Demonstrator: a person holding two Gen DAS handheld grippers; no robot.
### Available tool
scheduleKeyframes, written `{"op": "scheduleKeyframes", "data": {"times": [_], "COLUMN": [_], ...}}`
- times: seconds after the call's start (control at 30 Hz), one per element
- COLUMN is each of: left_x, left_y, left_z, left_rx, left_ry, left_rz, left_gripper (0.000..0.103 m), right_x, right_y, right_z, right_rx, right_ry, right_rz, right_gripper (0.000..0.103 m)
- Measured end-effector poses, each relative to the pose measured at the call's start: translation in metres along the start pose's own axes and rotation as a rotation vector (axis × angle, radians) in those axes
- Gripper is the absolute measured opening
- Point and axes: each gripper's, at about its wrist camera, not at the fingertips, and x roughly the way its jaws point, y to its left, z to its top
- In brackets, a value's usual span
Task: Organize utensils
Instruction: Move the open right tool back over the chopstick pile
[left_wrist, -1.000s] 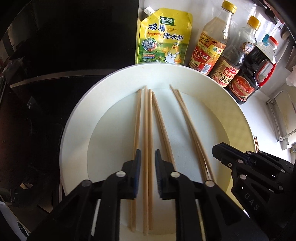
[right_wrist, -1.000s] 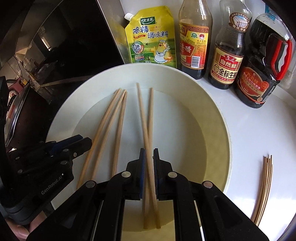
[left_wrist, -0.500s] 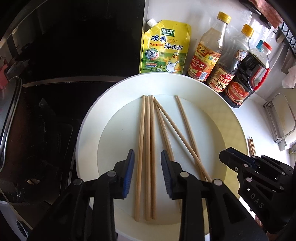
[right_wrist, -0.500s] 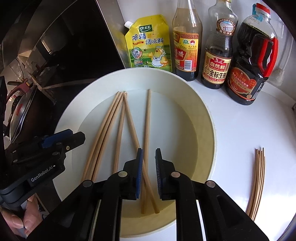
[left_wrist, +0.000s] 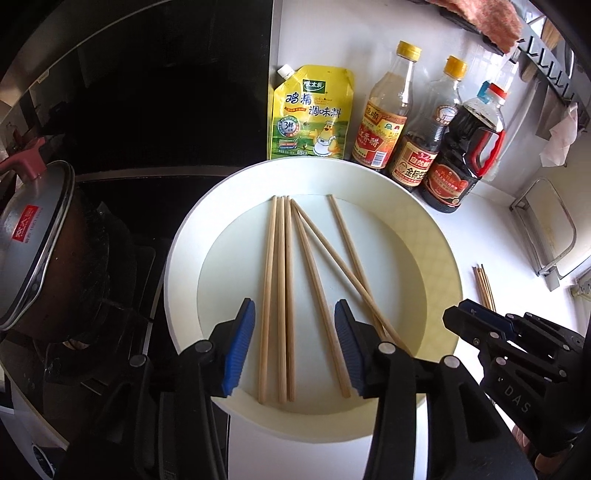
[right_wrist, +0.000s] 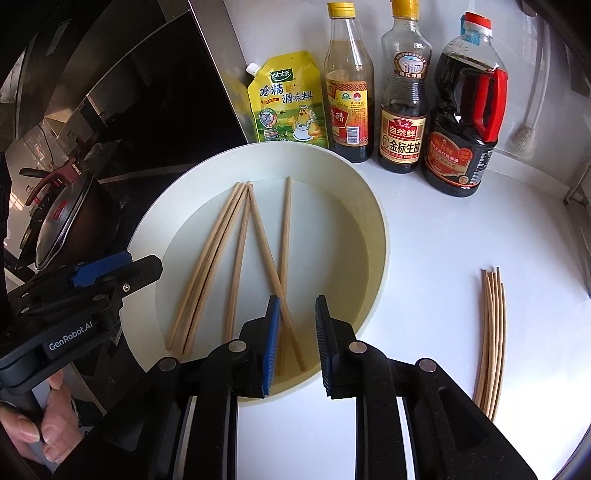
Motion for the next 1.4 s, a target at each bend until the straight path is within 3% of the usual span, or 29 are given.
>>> {"op": "scheduleKeyframes", "data": {"times": [0.63,0.8,1.4], "left_x": [-0.029,-0.028,0.003], "left_y": [-0.056,-0.079,-0.182], "left_z": [-0.031,-0.039,-0.065], "left_rx": [-0.003,0.005,0.103], "left_ry": [-0.032,-0.018,0.033], "left_rz": [0.007,-0.001,-0.072], "left_gripper": [0.076,0.077,0.082], "right_x": [-0.047,-0.056,-0.057], "right_y": [-0.047,-0.076,-0.199], "right_z": [-0.04,-0.055,-0.108], "right_rx": [-0.009,0.026,0.125], "right_ry": [-0.006,-0.006,0.044], "right_rz": [-0.011,-0.031,-0.175], "right_gripper": [0.039,0.052,0.056]}}
